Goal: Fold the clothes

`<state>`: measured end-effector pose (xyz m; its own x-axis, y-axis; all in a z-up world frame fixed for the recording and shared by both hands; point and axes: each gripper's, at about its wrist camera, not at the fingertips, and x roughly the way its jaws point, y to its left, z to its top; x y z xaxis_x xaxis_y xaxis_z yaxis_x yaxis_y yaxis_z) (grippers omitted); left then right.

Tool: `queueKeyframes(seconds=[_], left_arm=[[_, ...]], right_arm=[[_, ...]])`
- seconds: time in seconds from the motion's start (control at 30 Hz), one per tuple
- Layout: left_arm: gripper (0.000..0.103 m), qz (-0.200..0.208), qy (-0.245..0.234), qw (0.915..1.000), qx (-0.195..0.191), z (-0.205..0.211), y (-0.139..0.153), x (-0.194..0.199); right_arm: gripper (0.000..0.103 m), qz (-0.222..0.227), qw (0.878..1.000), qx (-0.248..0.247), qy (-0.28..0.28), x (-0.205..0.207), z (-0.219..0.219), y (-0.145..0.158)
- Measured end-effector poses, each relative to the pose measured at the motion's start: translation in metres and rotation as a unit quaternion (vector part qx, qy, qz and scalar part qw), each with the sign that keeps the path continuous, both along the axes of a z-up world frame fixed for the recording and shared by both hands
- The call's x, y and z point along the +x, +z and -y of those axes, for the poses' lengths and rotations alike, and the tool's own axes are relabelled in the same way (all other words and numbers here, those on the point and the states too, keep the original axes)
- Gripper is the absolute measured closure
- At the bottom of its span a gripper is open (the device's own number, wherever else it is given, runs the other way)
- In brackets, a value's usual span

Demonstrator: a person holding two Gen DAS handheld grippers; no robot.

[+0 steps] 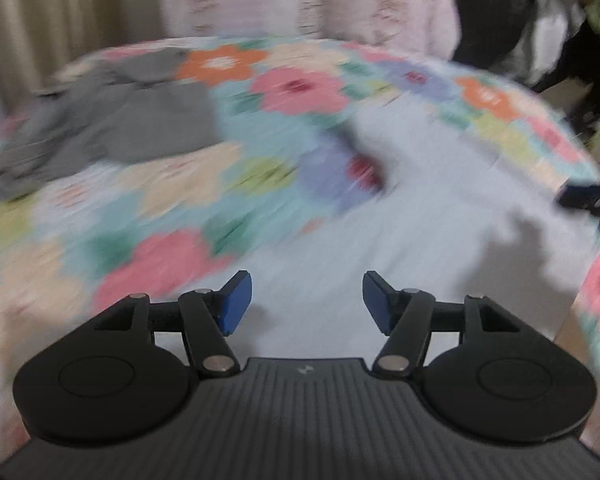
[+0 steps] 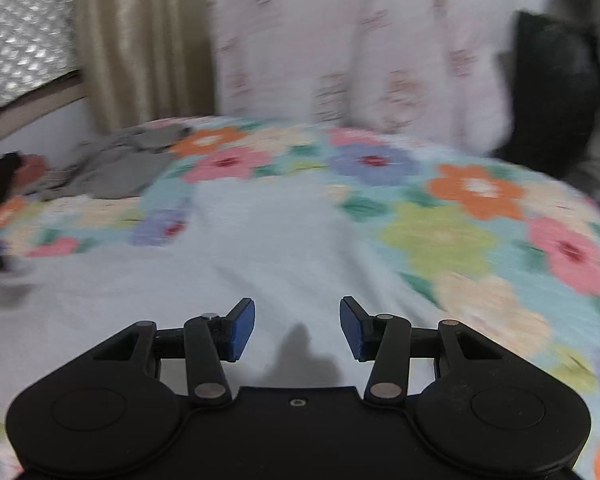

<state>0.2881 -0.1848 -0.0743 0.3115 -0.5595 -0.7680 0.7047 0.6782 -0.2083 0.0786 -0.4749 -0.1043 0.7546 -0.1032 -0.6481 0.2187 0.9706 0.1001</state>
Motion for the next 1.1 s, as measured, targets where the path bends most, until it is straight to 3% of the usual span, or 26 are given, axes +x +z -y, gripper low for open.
queueKeyframes(seconds=[0.1, 0.27, 0.5, 0.53, 0.63, 0.7, 0.77, 0.93, 1.03, 1.1], left_arm=[[0.042, -0.054, -0.008, 0.9973, -0.05, 0.053, -0.016, 0.043], [0.042, -0.043, -0.033, 0.9982, -0.024, 0.14, -0.044, 0.082], [0.042, -0.094, -0.038, 0.992, -0.076, 0.187, -0.078, 0.125], [0.045, -0.093, -0.043, 0.9915, -0.08, 0.192, -0.082, 0.126], [0.093, -0.091, -0.062, 0.9894, -0.095, 0.201, -0.085, 0.124], [0.093, -0.115, -0.066, 0.9837, -0.121, 0.2, -0.084, 0.123], [0.094, -0.124, -0.085, 0.9723, -0.179, 0.19, -0.07, 0.113], [0.094, -0.111, -0.199, 0.9431, -0.242, 0.165, -0.036, 0.055], [0.093, -0.068, -0.29, 0.9332, -0.201, 0.154, -0.033, 0.006], [0.092, -0.043, -0.34, 0.9267, -0.155, 0.152, -0.042, -0.023]], right_arm=[[0.049, -0.024, 0.999, 0.033, 0.026, 0.039, 0.009, -0.003], [0.049, -0.068, 0.996, 0.058, 0.012, 0.081, 0.027, -0.031], [0.046, -0.099, 0.994, 0.048, 0.03, 0.096, 0.03, -0.069], [0.045, -0.095, 0.994, 0.043, 0.034, 0.095, 0.029, -0.069], [0.044, -0.085, 0.995, 0.035, 0.047, 0.092, 0.03, -0.067], [0.044, -0.079, 0.995, 0.036, 0.047, 0.09, 0.036, -0.067], [0.044, -0.074, 0.995, 0.042, 0.046, 0.088, 0.043, -0.067], [0.044, -0.049, 0.991, 0.119, 0.044, 0.077, 0.072, -0.073], [0.046, -0.04, 0.984, 0.172, 0.021, 0.068, 0.09, -0.074], [0.047, -0.042, 0.983, 0.181, 0.012, 0.064, 0.097, -0.074]])
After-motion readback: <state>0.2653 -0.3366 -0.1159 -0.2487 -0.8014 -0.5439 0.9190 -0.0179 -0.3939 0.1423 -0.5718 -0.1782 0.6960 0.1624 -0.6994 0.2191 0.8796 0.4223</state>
